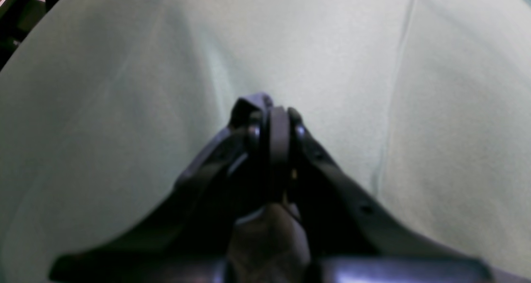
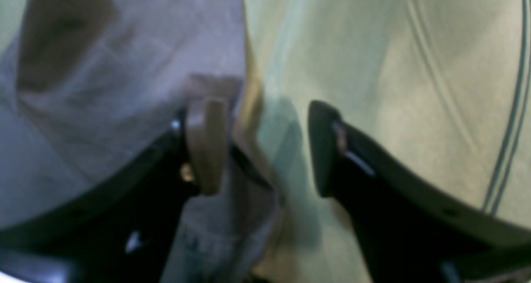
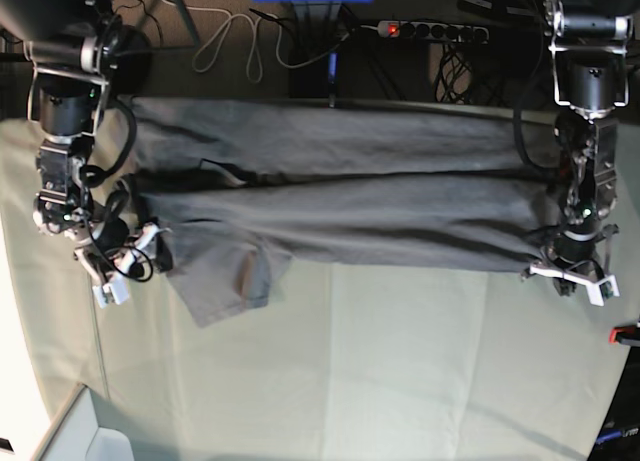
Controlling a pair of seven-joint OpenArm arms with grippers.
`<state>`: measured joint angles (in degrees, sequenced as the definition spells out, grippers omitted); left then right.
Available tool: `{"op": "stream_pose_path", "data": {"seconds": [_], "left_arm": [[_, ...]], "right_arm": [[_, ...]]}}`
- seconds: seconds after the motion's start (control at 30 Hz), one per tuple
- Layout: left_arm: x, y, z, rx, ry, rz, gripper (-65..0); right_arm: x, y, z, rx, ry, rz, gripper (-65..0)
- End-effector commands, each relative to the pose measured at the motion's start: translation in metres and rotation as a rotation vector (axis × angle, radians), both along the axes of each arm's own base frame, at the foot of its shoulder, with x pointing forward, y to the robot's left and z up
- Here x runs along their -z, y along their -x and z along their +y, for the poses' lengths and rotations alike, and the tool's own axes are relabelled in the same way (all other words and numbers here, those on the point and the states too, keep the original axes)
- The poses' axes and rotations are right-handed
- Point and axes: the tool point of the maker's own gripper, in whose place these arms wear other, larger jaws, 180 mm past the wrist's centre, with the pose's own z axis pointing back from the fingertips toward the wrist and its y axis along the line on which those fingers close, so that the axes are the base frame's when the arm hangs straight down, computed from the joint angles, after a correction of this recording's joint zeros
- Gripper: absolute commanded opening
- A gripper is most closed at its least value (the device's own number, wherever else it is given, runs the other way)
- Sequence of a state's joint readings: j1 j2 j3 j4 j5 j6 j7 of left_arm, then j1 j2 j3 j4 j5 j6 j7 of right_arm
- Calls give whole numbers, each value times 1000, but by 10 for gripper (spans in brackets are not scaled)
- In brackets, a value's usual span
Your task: Layout the t-shirt on the table in an organized manner, then fold the t-shirt properly
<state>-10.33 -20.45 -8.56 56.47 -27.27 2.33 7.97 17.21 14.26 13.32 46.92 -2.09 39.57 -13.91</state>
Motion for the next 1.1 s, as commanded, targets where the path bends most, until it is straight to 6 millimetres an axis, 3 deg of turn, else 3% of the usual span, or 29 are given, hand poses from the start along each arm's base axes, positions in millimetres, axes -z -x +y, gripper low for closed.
{"op": "stream_pose_path", "data": {"seconds": [0.0,0.2,0.4,0.47,0.57,0.7,0.83,1.07], "left_arm": [[-23,-12,8,-4,-26,-65,-648],[-23,-12,9,-5,-26,-63,-648],[-21,-11,9,-7,-25,-58,-648],[-21,-11,9,-7,-25,-58,-648],[-21,-11,11,-7,-28,-58,-648],[-22,-11,11,-7,-28,-59,-648],[-22,-12,11,-8,-30,-59,-648],[-47,-33,12,-10,-30,-117,-648]], "right_arm": [[-20,-16,-5,5,-8,-66,-291],[-10,-6,-3,1,-9,-41,-291],[3,5,15,-7,-44,-13,-295],[4,5,19,-9,-51,-13,-323],[4,5,19,-9,-51,-13,-445],[-2,0,19,-9,-49,-28,-650],[-15,-15,14,-5,-42,-63,-650],[-52,-53,14,-4,-45,-153,-650]]}}
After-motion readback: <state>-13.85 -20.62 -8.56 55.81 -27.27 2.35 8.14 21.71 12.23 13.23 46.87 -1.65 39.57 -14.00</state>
